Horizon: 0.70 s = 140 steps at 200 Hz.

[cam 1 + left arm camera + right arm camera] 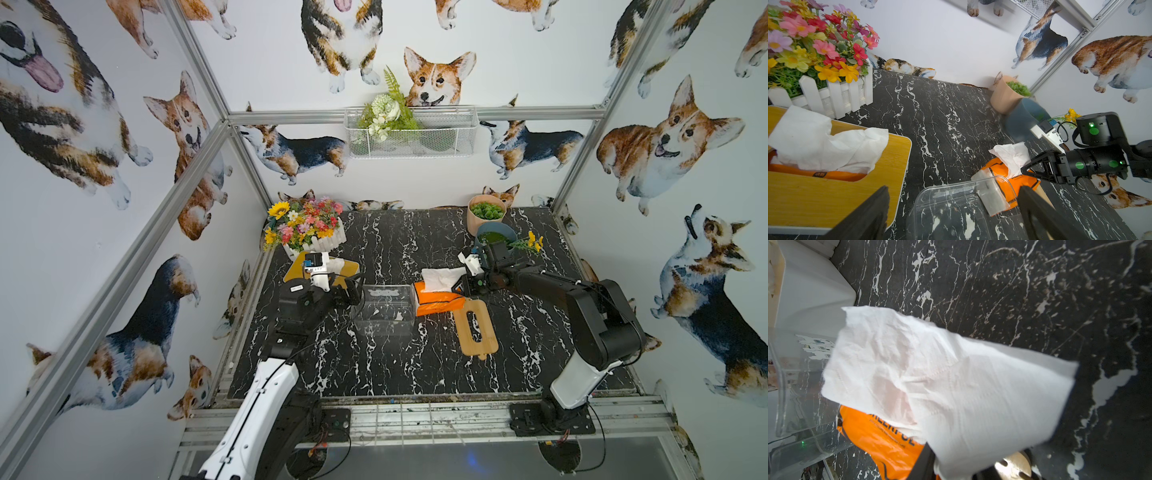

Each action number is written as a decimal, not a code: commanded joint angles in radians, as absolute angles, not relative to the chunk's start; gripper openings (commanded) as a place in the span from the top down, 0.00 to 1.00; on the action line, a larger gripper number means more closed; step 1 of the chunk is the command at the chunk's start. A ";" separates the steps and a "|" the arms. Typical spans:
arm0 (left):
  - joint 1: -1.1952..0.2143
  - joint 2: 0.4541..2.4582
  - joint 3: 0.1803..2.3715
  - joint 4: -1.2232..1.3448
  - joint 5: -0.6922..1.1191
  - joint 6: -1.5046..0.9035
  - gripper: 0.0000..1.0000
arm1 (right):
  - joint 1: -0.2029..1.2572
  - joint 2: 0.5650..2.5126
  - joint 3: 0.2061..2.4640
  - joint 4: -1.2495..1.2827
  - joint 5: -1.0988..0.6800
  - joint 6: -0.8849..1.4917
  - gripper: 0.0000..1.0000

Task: Put the tissue paper into the tissue box
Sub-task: Pick up the paper towel from the center of the board.

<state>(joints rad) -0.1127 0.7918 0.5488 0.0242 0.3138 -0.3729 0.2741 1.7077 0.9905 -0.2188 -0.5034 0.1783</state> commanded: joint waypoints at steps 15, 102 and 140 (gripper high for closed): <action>-0.112 0.792 0.545 0.042 0.310 -0.370 0.00 | 0.275 1.654 0.993 -0.240 -0.517 0.175 0.96; -0.112 0.789 0.546 0.042 0.311 -0.371 0.00 | 0.275 1.360 1.019 -0.216 -0.480 0.290 1.00; -0.112 0.784 0.540 0.049 0.311 -0.383 0.00 | 0.329 1.275 1.024 -0.200 -0.473 0.356 1.00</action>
